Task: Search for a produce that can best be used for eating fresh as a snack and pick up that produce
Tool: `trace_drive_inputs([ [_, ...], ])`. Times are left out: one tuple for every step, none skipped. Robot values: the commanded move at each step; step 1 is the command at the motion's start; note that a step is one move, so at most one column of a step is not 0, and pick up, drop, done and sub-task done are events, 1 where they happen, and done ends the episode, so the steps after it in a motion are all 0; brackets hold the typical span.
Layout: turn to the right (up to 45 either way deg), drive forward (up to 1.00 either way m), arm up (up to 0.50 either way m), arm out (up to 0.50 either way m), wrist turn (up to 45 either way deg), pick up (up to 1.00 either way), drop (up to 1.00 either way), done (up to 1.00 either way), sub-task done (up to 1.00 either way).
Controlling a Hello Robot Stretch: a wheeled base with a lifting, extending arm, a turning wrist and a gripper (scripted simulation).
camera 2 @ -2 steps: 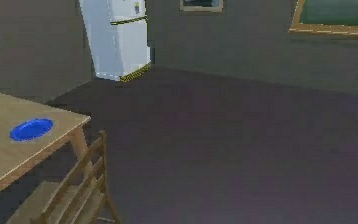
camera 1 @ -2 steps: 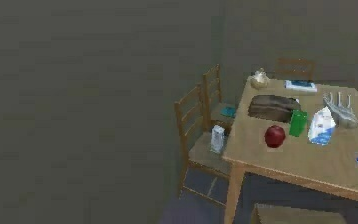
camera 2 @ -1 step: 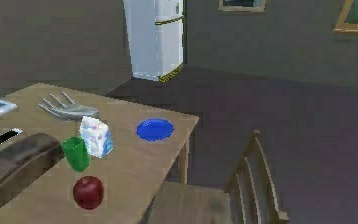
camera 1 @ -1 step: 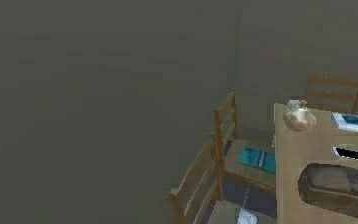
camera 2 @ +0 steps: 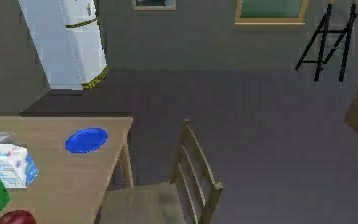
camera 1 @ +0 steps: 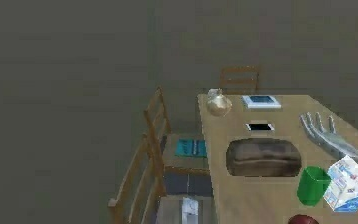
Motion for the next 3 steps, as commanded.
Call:
trace_drive_inputs([
  [0.0, 0.05, 0.0, 0.0, 0.0, 0.0, 0.0, 0.0, 0.0],
  [-39.0, 0.0, 0.0, 0.0, 0.0, 0.0, 0.0, 0.0, 0.0],
  [0.0, 0.0, 0.5, 0.0, 0.0, 0.0, 0.0, 0.0, 0.0],
])
